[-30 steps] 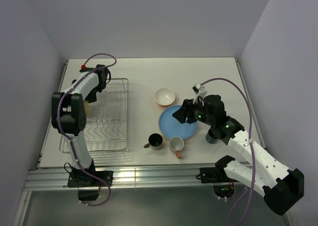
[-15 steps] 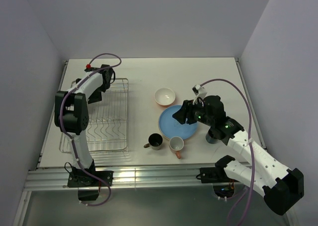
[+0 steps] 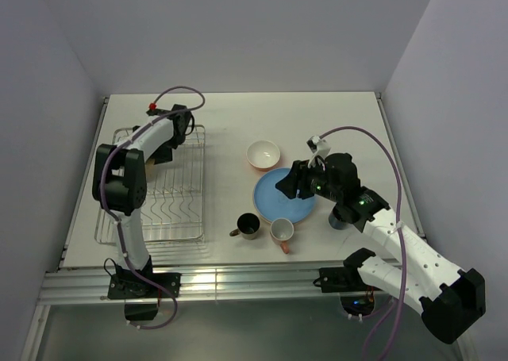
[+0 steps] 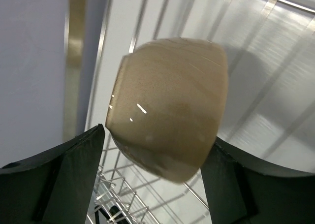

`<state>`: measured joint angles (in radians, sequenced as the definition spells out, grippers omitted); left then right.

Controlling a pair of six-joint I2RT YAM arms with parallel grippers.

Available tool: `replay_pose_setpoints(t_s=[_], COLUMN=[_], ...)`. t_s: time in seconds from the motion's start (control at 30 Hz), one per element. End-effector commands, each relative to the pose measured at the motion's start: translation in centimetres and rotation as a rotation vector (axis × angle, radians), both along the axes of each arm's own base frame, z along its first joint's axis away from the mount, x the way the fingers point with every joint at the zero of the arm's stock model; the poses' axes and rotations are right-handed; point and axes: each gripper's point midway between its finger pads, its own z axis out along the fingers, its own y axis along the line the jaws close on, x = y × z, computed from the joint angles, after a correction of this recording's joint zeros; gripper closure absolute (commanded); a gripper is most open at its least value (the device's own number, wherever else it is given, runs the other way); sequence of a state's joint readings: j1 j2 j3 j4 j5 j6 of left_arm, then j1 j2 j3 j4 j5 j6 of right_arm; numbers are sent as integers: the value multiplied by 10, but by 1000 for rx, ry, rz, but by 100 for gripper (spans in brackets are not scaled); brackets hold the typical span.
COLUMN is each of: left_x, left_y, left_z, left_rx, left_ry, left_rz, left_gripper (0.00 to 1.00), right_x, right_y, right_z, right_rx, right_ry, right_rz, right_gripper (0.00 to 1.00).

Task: Load the mixed dishes into the dish rack

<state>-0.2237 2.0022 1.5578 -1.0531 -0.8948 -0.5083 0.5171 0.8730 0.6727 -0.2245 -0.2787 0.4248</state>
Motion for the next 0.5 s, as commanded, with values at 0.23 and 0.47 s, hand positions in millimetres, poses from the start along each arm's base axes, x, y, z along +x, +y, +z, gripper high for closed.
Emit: replay_pose_setpoints(t_s=[0.23, 0.47], left_x=[3, -2], left_y=[-61, -66], left_z=[-1, 21], left_rx=[-124, -149], left_ry=[-61, -133], left_rz=[-121, -121], left_gripper=[8, 8], right_x=[0, -3], right_y=[-1, -2], right_z=[11, 13], right_rx=[28, 27], right_ry=[-50, -51], right_rz=[1, 3], right_gripper=[41, 41])
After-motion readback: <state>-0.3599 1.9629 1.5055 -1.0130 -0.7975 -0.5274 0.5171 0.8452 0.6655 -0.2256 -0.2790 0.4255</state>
